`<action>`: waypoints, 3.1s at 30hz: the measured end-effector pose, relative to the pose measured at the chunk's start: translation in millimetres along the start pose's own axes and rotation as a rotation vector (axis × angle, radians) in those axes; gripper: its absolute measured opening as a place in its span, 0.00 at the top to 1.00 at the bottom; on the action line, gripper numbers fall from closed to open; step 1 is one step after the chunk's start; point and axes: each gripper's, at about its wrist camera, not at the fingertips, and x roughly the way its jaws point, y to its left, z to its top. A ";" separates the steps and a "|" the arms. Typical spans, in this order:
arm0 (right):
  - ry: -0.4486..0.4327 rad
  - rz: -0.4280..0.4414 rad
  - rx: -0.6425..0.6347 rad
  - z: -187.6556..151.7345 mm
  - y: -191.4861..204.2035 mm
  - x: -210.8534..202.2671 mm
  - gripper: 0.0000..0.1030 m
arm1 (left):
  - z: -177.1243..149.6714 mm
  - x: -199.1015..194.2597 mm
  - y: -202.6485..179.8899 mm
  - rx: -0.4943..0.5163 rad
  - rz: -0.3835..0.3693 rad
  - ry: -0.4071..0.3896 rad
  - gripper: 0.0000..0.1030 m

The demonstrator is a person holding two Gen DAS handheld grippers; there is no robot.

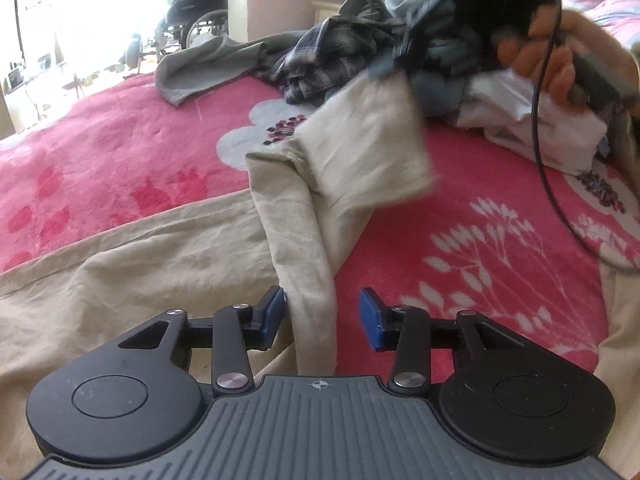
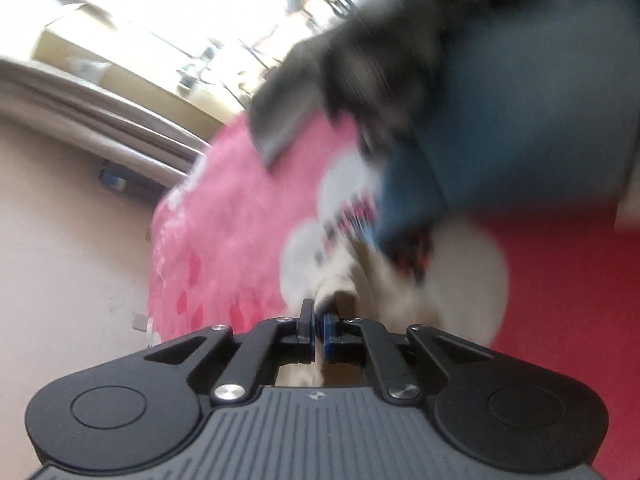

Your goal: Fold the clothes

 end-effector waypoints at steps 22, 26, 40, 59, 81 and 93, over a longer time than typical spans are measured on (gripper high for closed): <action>0.003 -0.701 -0.590 28.0 0.3 -86.9 0.96 | -18.8 4.1 -51.5 0.293 -0.252 0.103 0.88; 0.012 -0.650 -0.522 27.2 -0.5 -107.7 0.96 | -9.5 -5.7 -38.6 0.196 -0.289 0.096 0.87; -0.063 -0.502 -0.671 6.5 46.2 -105.5 0.67 | 24.4 16.5 35.1 -0.161 -0.083 0.016 0.70; 0.335 0.053 -0.904 -38.5 139.7 159.6 0.51 | -3.7 27.4 12.2 -0.210 -0.039 0.031 0.68; 0.151 -0.113 -1.366 -87.1 193.0 187.6 0.95 | -0.4 48.5 31.5 -0.338 -0.017 -0.044 0.62; 0.113 0.080 -0.663 18.5 156.6 182.2 0.69 | -3.5 33.5 30.6 -0.374 -0.053 -0.028 0.57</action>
